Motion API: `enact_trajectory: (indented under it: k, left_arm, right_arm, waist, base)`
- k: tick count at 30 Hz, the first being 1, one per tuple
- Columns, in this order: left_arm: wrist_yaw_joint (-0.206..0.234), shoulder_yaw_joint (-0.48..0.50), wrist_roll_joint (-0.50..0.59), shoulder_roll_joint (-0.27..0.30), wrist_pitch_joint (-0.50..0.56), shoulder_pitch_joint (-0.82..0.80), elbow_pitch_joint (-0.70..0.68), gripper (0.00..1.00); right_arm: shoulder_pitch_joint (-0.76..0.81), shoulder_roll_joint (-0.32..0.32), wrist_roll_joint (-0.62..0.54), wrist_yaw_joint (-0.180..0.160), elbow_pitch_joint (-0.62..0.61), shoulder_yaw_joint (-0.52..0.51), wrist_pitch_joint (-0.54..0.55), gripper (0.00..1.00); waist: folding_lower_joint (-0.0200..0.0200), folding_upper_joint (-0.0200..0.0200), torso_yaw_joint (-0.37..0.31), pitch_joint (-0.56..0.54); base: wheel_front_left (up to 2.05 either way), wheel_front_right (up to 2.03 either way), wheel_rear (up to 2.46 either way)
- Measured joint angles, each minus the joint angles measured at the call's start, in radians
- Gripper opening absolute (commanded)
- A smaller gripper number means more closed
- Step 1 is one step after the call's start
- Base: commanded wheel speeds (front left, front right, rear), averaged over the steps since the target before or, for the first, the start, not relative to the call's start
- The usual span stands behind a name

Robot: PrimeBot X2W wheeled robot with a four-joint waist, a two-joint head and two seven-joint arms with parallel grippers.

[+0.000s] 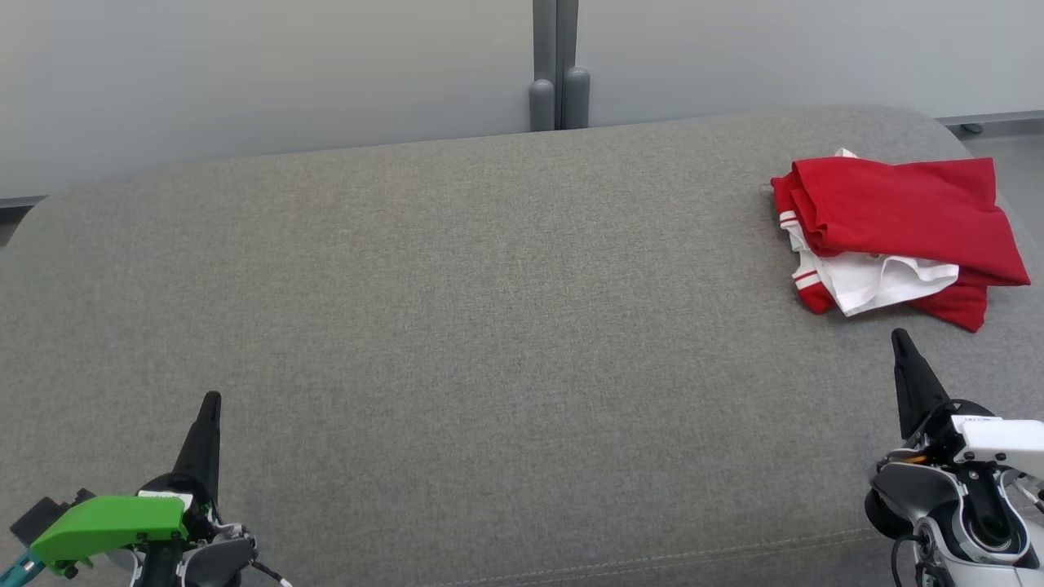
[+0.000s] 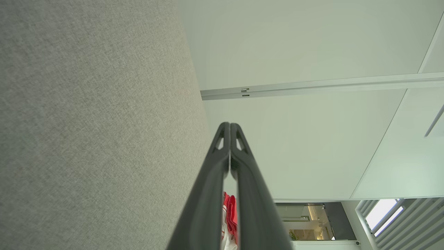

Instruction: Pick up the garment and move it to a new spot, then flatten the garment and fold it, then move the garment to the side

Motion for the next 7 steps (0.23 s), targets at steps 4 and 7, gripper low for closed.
enact_trajectory:
  k: [4, 7]
  left_arm:
    - [0.000, 0.000, 0.000, 0.000, 0.000, 0.000, 0.000, 0.00]
    - [0.000, 0.000, 0.000, 0.000, 0.000, 0.000, 0.000, 0.00]
  right_arm:
    - [0.000, 0.000, 0.000, 0.000, 0.000, 0.000, 0.000, 0.00]
    - [0.000, 0.000, 0.000, 0.000, 0.000, 0.000, 0.000, 0.00]
  waist:
    - [0.0000, 0.0000, 0.000, 0.000]
    - [0.0000, 0.0000, 0.000, 0.000]
  base:
    - [0.00, 0.00, 0.00]
    - [0.00, 0.00, 0.00]
